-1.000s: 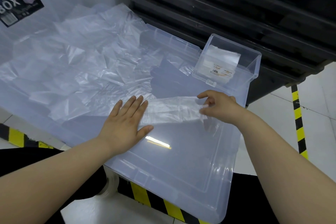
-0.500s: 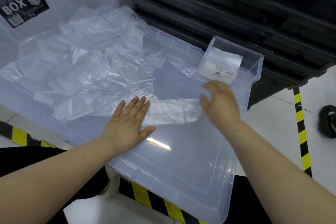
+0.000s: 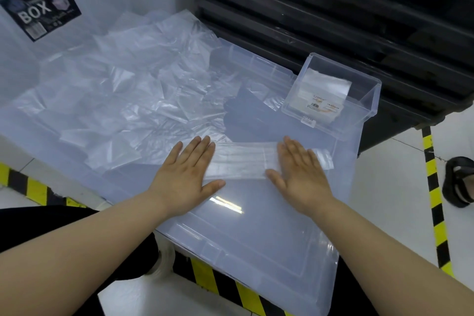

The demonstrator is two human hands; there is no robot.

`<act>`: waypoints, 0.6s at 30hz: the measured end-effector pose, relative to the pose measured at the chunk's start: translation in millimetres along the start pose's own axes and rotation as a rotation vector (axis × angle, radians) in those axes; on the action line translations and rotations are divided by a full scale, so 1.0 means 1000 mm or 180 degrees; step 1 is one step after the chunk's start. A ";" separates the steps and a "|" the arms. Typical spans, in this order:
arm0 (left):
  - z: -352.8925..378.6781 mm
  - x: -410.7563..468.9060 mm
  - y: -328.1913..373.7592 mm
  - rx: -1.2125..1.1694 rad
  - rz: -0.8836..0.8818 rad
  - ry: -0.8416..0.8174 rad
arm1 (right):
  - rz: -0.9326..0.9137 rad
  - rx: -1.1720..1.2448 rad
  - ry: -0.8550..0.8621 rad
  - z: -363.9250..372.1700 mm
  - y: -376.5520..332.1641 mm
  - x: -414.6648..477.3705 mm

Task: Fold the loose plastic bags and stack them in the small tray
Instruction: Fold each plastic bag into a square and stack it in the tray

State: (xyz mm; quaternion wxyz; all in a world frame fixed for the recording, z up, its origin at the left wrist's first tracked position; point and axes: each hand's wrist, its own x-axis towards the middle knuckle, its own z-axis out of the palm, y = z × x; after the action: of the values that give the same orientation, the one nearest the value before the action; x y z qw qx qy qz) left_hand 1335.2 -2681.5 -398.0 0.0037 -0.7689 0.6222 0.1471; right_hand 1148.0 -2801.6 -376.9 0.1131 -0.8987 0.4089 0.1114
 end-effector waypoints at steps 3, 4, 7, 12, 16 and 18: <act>-0.004 -0.001 -0.003 -0.0049 0.0088 -0.0030 | 0.0048 0.0207 0.0699 -0.014 0.008 0.007; -0.006 -0.001 -0.003 -0.0043 0.0126 -0.0048 | -0.0020 0.0381 0.0960 -0.019 0.005 0.010; -0.007 -0.002 -0.003 -0.0067 0.0195 -0.0118 | -0.0444 0.0593 0.1021 -0.022 -0.015 0.022; -0.008 -0.002 -0.005 -0.0141 0.0320 -0.0117 | -0.0503 0.0112 0.0133 -0.023 -0.036 0.032; -0.011 -0.002 -0.009 -0.0310 0.0314 0.0044 | -0.0271 0.0252 -0.0241 -0.028 -0.032 0.030; -0.016 -0.002 -0.009 -0.0397 0.0134 0.0153 | -0.0248 0.0245 -0.0428 -0.031 -0.032 0.027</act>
State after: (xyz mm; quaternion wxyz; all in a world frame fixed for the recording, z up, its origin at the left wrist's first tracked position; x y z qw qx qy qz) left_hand 1347.2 -2679.9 -384.2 -0.0623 -0.7577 0.6277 0.1671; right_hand 1192.4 -2809.4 -352.2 0.1791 -0.8994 0.3690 0.1512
